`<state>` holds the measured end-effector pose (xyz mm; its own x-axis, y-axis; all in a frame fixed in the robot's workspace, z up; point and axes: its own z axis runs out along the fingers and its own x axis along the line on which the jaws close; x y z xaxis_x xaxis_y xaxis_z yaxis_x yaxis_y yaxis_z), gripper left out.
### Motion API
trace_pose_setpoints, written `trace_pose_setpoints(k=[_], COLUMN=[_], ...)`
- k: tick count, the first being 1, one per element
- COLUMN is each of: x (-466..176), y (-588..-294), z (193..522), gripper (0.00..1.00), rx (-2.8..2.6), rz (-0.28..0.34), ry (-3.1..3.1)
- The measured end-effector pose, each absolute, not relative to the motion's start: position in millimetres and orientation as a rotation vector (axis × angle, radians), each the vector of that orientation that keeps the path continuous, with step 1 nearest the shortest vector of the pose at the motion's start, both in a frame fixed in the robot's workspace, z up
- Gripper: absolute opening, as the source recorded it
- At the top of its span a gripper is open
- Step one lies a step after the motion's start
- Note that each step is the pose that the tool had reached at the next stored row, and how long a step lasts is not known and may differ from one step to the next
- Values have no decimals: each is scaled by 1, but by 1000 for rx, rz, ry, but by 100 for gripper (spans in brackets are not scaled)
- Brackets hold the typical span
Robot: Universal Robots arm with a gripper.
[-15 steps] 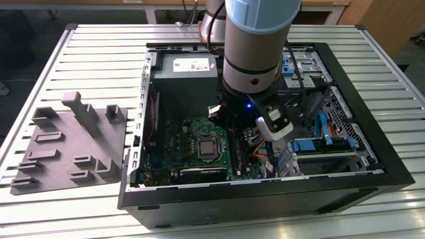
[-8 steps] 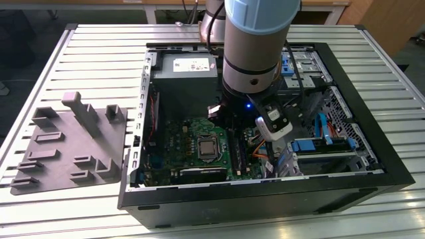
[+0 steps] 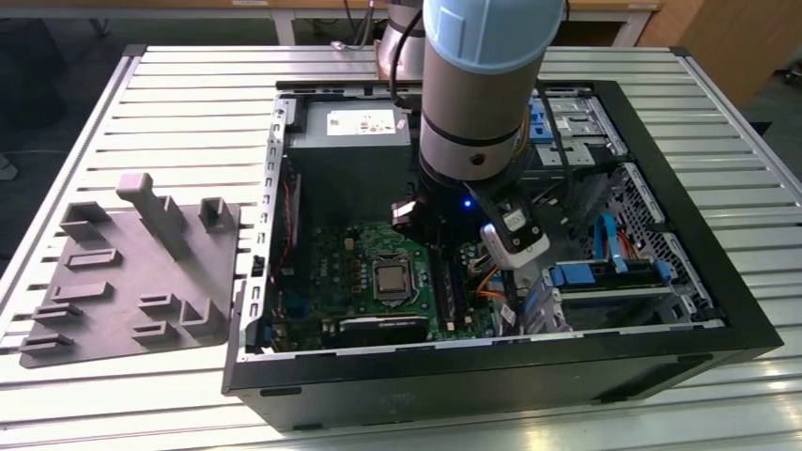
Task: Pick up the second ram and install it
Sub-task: 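Insert the second ram into the second slot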
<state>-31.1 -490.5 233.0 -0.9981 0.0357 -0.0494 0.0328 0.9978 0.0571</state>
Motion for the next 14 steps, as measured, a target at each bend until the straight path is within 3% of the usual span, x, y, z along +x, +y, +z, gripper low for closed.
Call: trace_pose_setpoints(k=[14], x=[-31], y=[-491], z=[233], gripper=[12], rx=[54], rz=[99], ry=[3089])
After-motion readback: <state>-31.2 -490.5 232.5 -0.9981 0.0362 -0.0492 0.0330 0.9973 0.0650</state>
